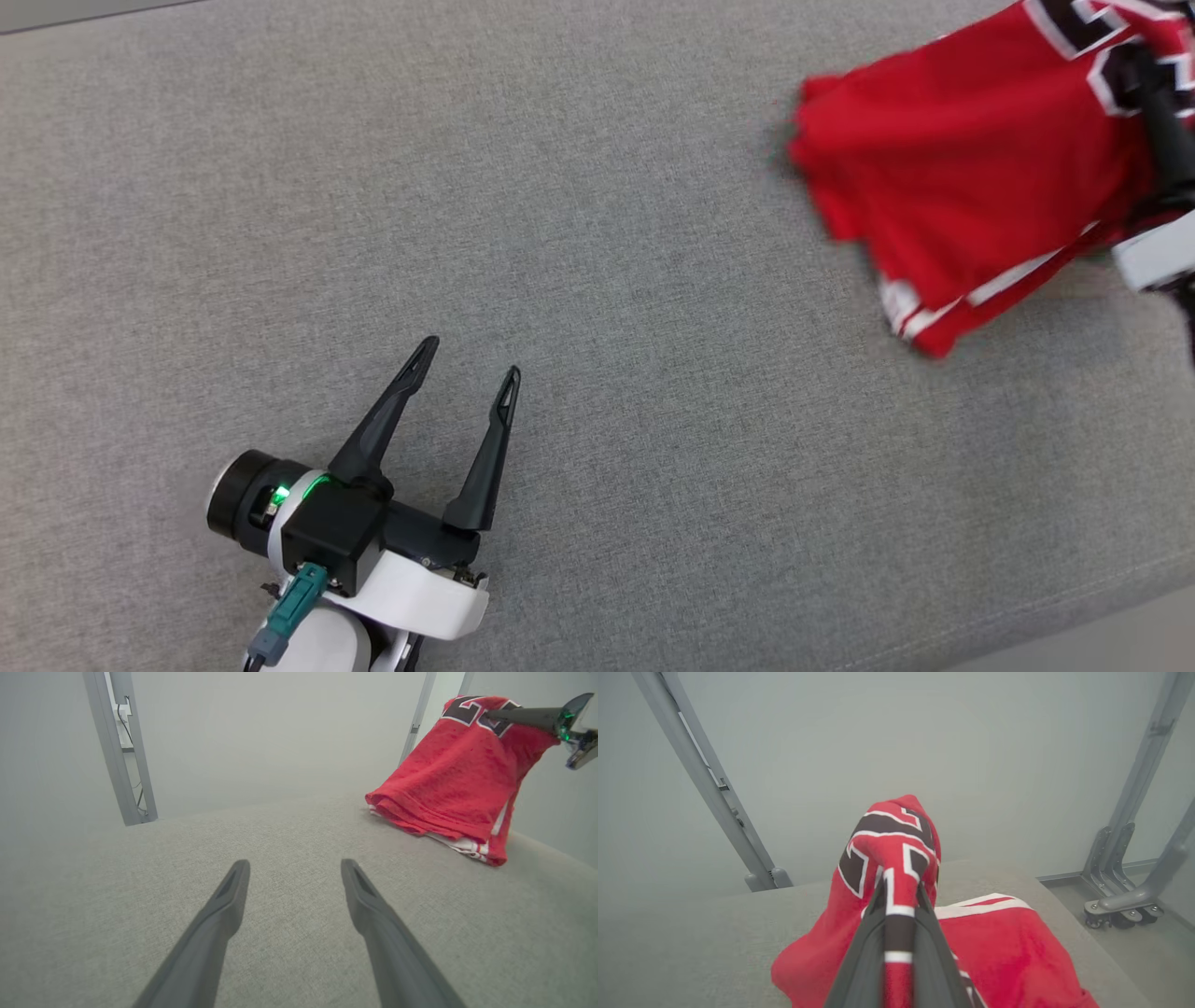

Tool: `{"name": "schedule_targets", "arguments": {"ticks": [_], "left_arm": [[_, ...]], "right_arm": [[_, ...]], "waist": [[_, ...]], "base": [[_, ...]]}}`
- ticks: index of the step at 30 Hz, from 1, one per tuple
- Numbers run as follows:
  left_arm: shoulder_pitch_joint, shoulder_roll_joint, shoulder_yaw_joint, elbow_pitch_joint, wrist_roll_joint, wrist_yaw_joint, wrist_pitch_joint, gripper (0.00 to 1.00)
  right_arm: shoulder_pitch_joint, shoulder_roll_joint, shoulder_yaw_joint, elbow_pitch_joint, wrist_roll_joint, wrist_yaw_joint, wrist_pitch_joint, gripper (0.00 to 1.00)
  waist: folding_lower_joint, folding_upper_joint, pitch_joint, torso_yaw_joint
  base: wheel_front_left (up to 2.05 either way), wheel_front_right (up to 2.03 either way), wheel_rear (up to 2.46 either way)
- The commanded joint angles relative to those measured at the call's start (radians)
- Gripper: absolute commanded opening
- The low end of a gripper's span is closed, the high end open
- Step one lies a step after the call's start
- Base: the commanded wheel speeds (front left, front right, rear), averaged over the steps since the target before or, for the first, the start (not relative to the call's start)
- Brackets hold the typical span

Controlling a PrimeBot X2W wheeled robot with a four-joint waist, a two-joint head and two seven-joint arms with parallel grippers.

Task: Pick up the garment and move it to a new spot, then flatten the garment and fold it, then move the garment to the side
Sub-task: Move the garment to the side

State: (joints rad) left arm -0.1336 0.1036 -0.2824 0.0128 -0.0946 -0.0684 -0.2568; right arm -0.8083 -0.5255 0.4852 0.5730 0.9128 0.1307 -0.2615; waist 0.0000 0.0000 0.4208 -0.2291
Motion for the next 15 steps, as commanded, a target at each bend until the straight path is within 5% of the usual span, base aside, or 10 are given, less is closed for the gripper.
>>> {"name": "schedule_targets", "arguments": {"ticks": [1, 15], "left_arm": [[-0.024, 0.006, -0.001, -0.014, 0.008, 0.006, 0.001, 1.0], [-0.054, 0.037, -0.024, -0.082, 0.027, 0.0, 0.047, 1.0]], "right_arm": [[-0.021, -0.025, -0.02, 0.004, -0.005, 0.0, -0.005, 0.0], [-0.135, -0.093, -0.047, 0.238, -0.001, 0.0, 0.069, 0.0]], "waist": [[0.0, 0.0, 0.011, -0.006], [0.0, 0.0, 0.072, -0.002]], "base": [[0.0, 0.0, 0.0], [0.0, 0.0, 0.0]]}}
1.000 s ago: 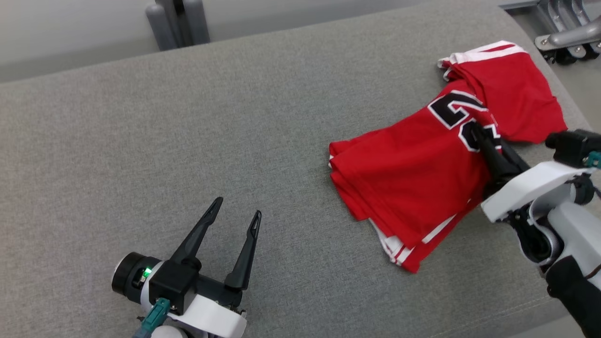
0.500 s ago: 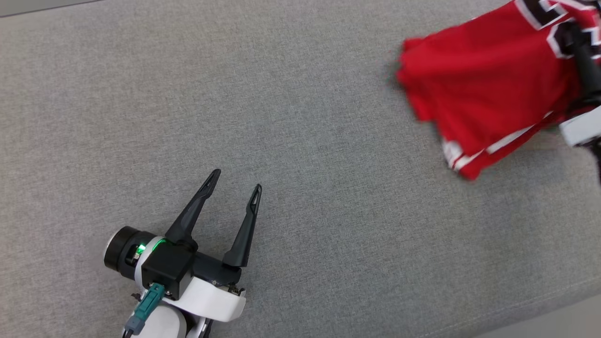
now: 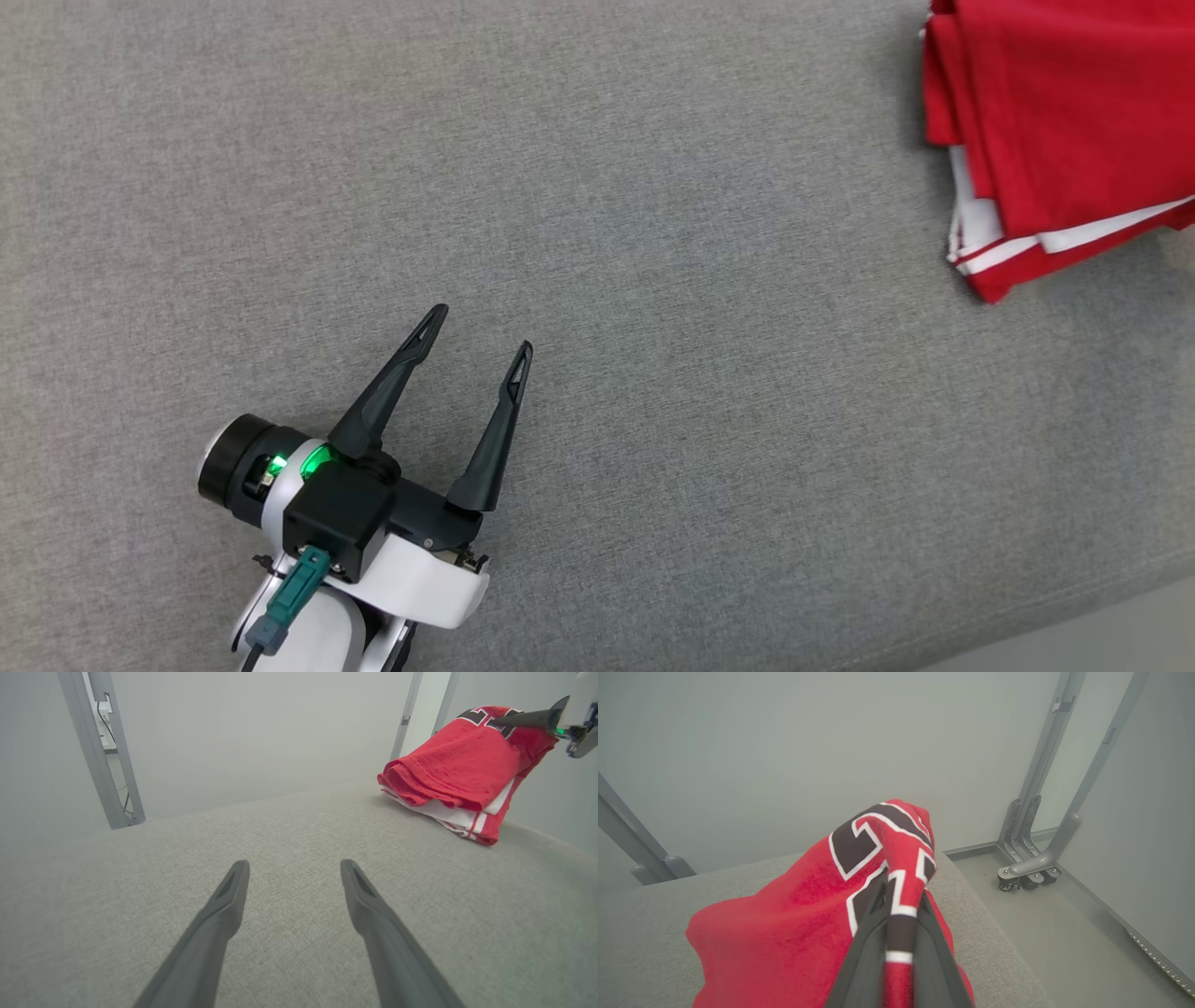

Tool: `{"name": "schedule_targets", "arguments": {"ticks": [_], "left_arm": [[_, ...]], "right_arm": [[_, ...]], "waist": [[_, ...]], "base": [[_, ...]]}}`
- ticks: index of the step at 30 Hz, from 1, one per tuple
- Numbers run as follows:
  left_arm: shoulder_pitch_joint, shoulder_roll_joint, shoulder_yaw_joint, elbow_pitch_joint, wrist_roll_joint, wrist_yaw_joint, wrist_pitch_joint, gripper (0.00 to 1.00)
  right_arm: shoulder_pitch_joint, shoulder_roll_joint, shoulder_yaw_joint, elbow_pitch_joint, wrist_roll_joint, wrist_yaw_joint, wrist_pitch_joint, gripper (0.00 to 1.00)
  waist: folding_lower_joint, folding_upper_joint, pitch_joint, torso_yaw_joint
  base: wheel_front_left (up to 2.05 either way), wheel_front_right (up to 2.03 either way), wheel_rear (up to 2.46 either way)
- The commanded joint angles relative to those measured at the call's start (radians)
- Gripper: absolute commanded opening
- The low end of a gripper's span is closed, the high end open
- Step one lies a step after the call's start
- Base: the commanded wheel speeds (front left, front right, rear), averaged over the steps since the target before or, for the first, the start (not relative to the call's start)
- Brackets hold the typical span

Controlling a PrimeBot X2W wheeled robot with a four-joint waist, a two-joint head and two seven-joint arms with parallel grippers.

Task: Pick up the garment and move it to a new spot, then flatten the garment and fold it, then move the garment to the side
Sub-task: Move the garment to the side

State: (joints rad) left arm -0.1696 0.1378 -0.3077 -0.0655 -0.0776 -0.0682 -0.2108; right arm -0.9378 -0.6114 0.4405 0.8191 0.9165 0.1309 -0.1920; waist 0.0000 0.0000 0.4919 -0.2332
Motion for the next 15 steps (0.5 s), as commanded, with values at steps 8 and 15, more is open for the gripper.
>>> {"name": "schedule_targets", "arguments": {"ticks": [8, 15], "left_arm": [[-0.019, 0.027, -0.004, -0.015, 0.014, -0.001, 0.014, 1.0], [-0.027, 0.023, -0.012, -0.002, 0.004, 0.006, 0.005, 1.0]], "right_arm": [[-0.121, 0.036, 0.016, 0.264, -0.132, 0.0, -0.048, 0.15], [-0.229, 0.054, -0.018, 0.393, -0.318, 0.0, -0.075, 1.0]], "waist": [[0.0, 0.0, 0.014, 0.021], [0.0, 0.0, 0.014, 0.032]], "base": [[0.0, 0.0, 0.0], [0.0, 0.0, 0.0]]}}
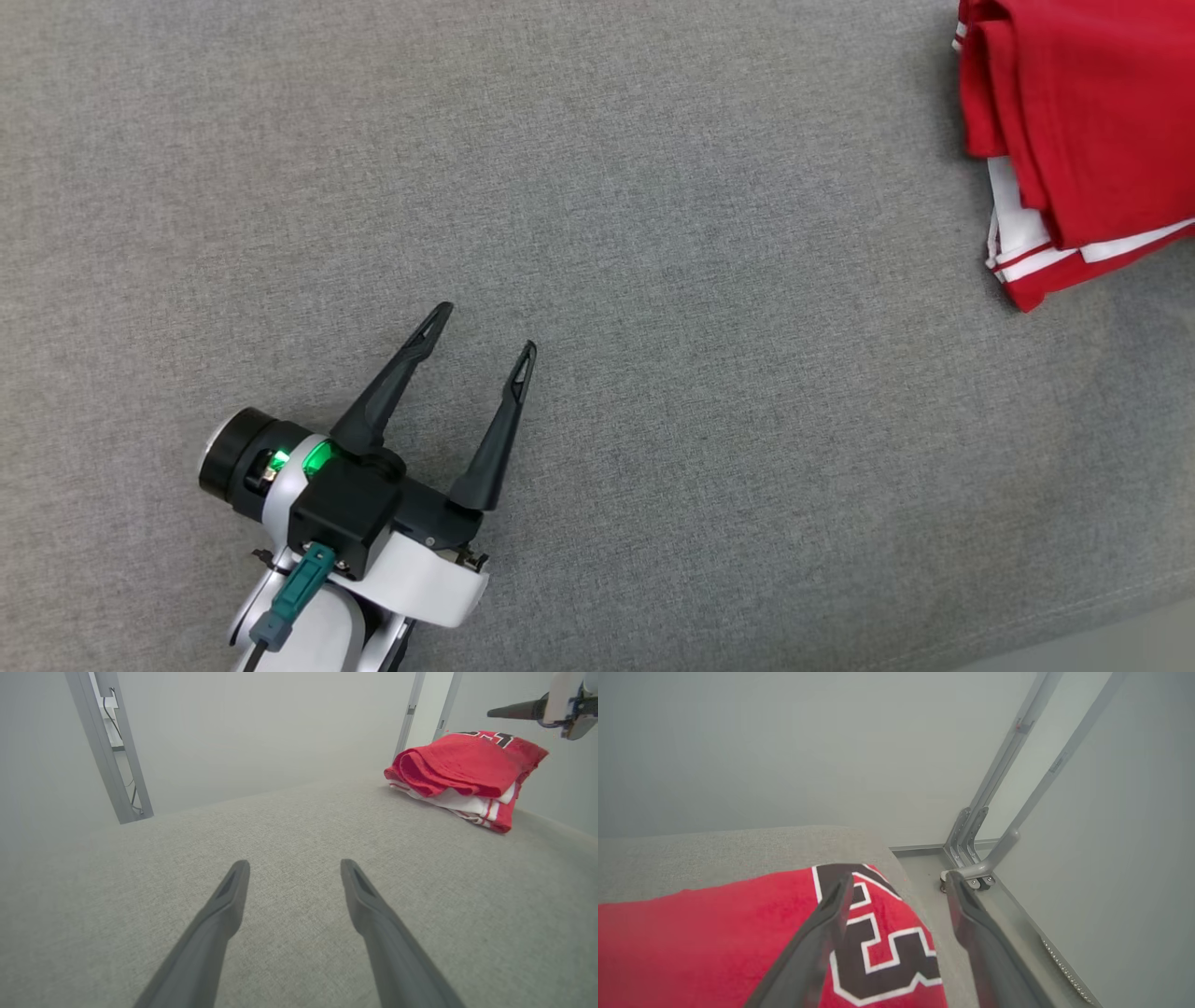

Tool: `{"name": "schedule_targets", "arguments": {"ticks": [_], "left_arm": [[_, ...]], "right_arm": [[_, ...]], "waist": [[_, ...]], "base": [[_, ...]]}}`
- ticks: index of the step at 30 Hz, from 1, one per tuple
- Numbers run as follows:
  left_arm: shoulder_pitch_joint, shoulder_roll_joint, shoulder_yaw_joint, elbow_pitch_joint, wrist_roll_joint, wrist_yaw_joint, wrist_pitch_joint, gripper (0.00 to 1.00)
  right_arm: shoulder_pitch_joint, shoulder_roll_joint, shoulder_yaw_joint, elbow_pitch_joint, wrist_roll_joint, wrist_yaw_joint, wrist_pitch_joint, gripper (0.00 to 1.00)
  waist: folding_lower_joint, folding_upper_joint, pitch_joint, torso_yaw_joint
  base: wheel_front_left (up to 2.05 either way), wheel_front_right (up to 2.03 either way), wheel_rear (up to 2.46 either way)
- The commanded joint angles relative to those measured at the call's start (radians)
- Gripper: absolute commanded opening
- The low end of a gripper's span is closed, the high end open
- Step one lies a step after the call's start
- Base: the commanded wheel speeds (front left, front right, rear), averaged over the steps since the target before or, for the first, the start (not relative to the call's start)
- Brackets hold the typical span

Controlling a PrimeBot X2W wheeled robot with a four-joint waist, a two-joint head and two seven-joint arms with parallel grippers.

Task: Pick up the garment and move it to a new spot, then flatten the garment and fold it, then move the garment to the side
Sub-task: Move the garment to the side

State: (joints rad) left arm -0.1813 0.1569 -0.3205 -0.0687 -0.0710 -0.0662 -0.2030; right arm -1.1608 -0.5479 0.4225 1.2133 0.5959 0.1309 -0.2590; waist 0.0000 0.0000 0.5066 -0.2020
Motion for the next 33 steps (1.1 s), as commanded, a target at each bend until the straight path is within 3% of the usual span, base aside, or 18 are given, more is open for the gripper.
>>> {"name": "schedule_targets", "arguments": {"ticks": [1, 4, 7, 11, 16, 23, 33], "left_arm": [[-0.016, 0.002, -0.001, 0.004, -0.004, 0.004, -0.006, 1.0], [-0.017, -0.003, 0.002, 0.017, -0.013, 0.01, -0.012, 1.0], [-0.012, -0.012, 0.012, 0.031, -0.024, 0.023, -0.022, 1.0], [0.003, -0.029, 0.024, 0.053, -0.048, 0.038, -0.033, 1.0], [0.013, -0.051, 0.041, 0.083, -0.068, 0.075, -0.046, 1.0], [0.033, -0.079, 0.075, 0.114, -0.123, 0.121, -0.058, 1.0], [0.101, -0.098, 0.121, 0.108, -0.172, 0.134, -0.063, 1.0]], "right_arm": [[-0.004, -0.009, -0.018, -0.007, -0.034, 0.0, -0.008, 1.0], [0.008, -0.008, -0.091, -0.051, -0.154, 0.0, -0.008, 1.0], [0.06, 0.034, -0.18, -0.123, -0.261, 0.0, -0.007, 1.0], [0.16, 0.127, -0.281, -0.263, -0.36, 0.0, -0.007, 1.0], [0.31, 0.242, -0.329, -0.461, -0.445, 0.0, -0.007, 1.0], [0.471, 0.346, -0.318, -0.653, -0.448, 0.0, -0.007, 1.0], [0.769, 0.428, -0.319, -0.905, -0.393, 0.0, -0.007, 1.0]], "waist": [[0.0, 0.0, -0.002, 0.003], [0.0, 0.0, -0.016, 0.01], [0.0, 0.0, -0.042, 0.02], [0.0, 0.0, -0.092, 0.037], [0.0, 0.0, -0.154, 0.069], [0.0, 0.0, -0.232, 0.114], [0.0, 0.0, -0.399, 0.181]], "base": [[0.0, 0.0, 0.0], [0.0, 0.0, 0.0], [0.0, 0.0, 0.0], [0.0, 0.0, 0.0], [0.0, 0.0, 0.0], [0.0, 0.0, 0.0], [0.0, 0.0, 0.0]]}}
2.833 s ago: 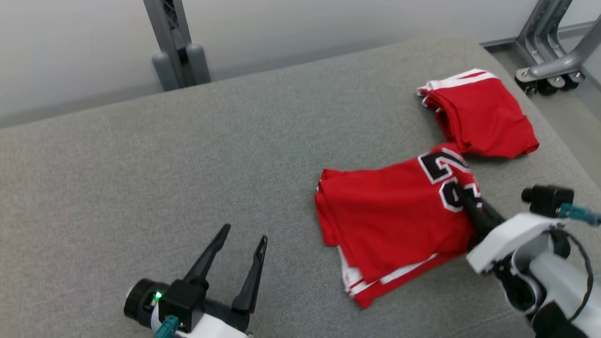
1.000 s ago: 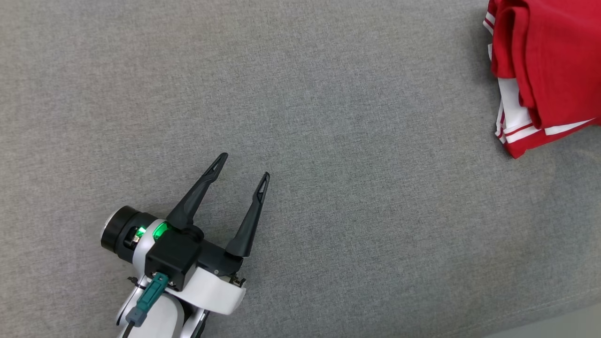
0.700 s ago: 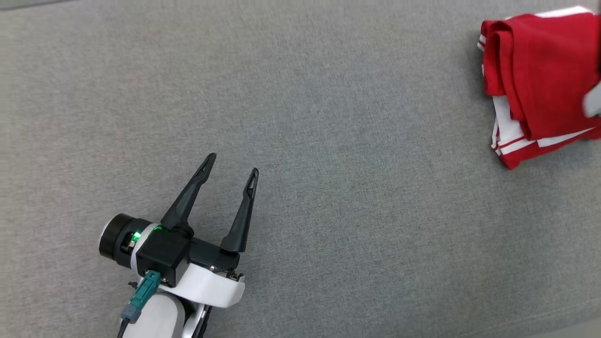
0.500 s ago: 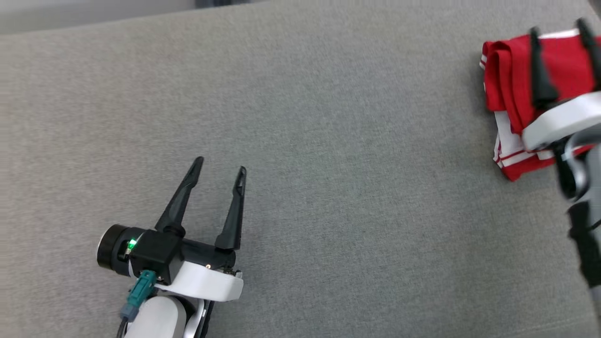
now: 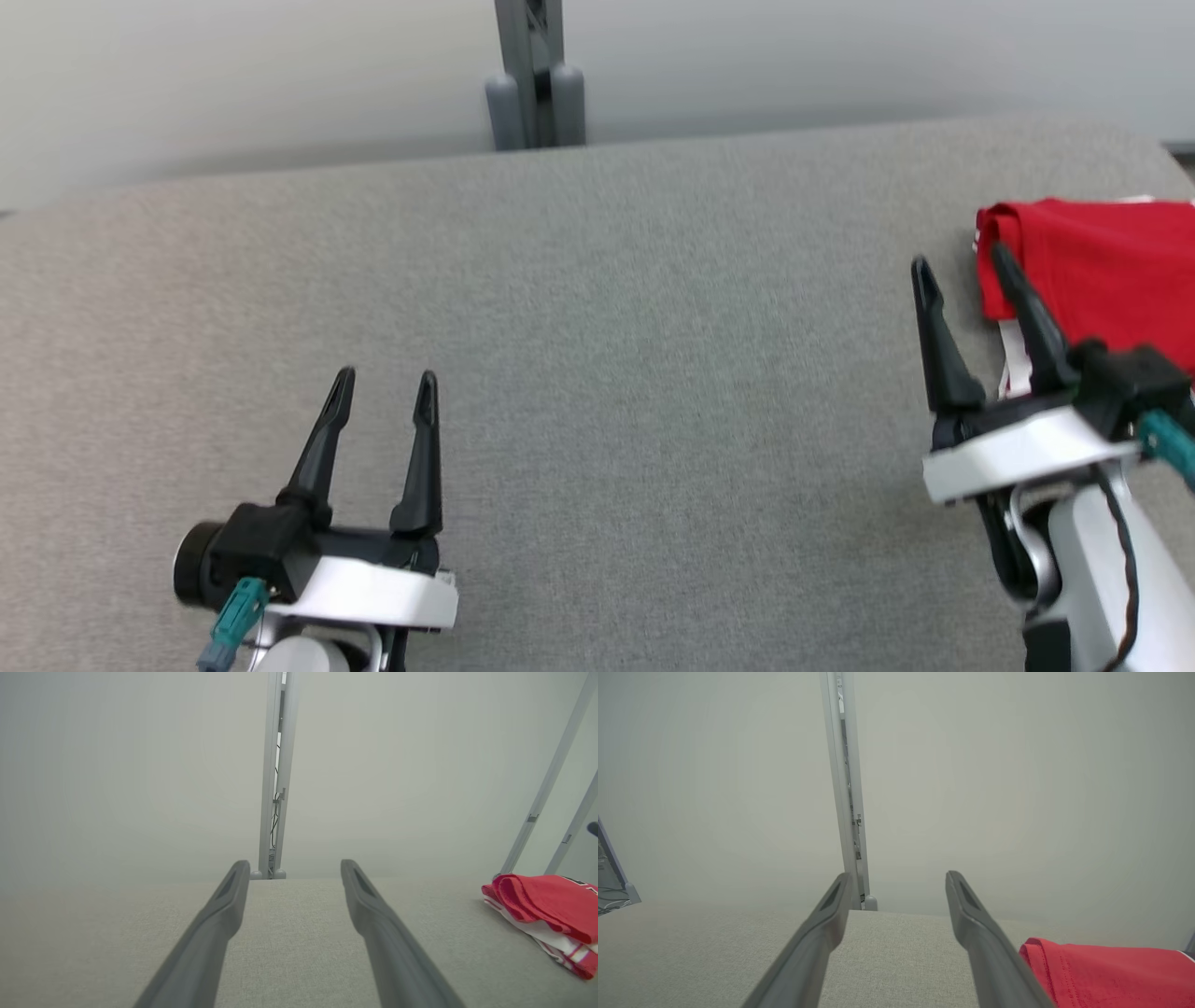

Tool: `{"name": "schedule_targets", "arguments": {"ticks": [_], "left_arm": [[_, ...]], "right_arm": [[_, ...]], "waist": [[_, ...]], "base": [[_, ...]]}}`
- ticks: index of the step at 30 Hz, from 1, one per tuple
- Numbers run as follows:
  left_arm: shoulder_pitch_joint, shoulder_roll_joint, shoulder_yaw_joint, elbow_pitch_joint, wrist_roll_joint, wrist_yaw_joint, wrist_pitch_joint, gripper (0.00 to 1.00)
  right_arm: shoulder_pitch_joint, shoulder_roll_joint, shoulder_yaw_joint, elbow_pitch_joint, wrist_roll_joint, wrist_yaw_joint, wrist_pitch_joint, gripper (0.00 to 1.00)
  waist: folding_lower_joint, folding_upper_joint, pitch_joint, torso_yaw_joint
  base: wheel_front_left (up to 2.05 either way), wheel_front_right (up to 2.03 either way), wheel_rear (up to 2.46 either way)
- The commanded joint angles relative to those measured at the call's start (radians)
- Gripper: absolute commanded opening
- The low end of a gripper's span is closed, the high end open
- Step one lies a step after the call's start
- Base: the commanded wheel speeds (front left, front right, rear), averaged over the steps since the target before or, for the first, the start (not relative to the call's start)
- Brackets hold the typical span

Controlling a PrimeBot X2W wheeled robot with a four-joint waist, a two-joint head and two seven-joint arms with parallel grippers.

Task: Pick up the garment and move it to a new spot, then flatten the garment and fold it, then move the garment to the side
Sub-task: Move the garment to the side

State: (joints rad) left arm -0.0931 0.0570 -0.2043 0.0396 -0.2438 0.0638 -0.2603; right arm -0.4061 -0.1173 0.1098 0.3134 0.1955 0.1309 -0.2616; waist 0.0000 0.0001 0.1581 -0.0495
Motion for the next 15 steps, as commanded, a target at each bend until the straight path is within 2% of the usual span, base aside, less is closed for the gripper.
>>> {"name": "schedule_targets", "arguments": {"ticks": [1, 4, 10, 15], "left_arm": [[0.023, 0.002, 0.011, 0.001, 0.003, 0.008, -0.005, 1.0], [0.07, -0.002, 0.032, 0.016, -0.004, 0.016, -0.005, 1.0], [0.128, -0.004, 0.058, 0.04, 0.003, 0.014, -0.006, 1.0], [0.166, -0.004, 0.064, 0.06, 0.009, -0.01, -0.005, 1.0]], "right_arm": [[0.045, 0.003, -0.011, -0.024, 0.012, 0.0, -0.005, 1.0], [0.156, 0.021, -0.021, -0.082, 0.026, 0.0, -0.005, 1.0], [0.288, 0.029, -0.041, -0.148, -0.002, 0.0, -0.005, 1.0], [0.395, 0.04, -0.09, -0.203, -0.025, 0.0, -0.005, 1.0]], "waist": [[0.0, -0.0001, -0.066, 0.032], [0.0, -0.0001, -0.133, 0.045], [0.0, -0.0001, -0.191, 0.059], [0.0, -0.0001, -0.224, 0.08]], "base": [[0.0, 0.0, 0.0], [0.0, 0.0, 0.0], [0.0, 0.0, 0.0], [0.0, 0.0, 0.0]]}}
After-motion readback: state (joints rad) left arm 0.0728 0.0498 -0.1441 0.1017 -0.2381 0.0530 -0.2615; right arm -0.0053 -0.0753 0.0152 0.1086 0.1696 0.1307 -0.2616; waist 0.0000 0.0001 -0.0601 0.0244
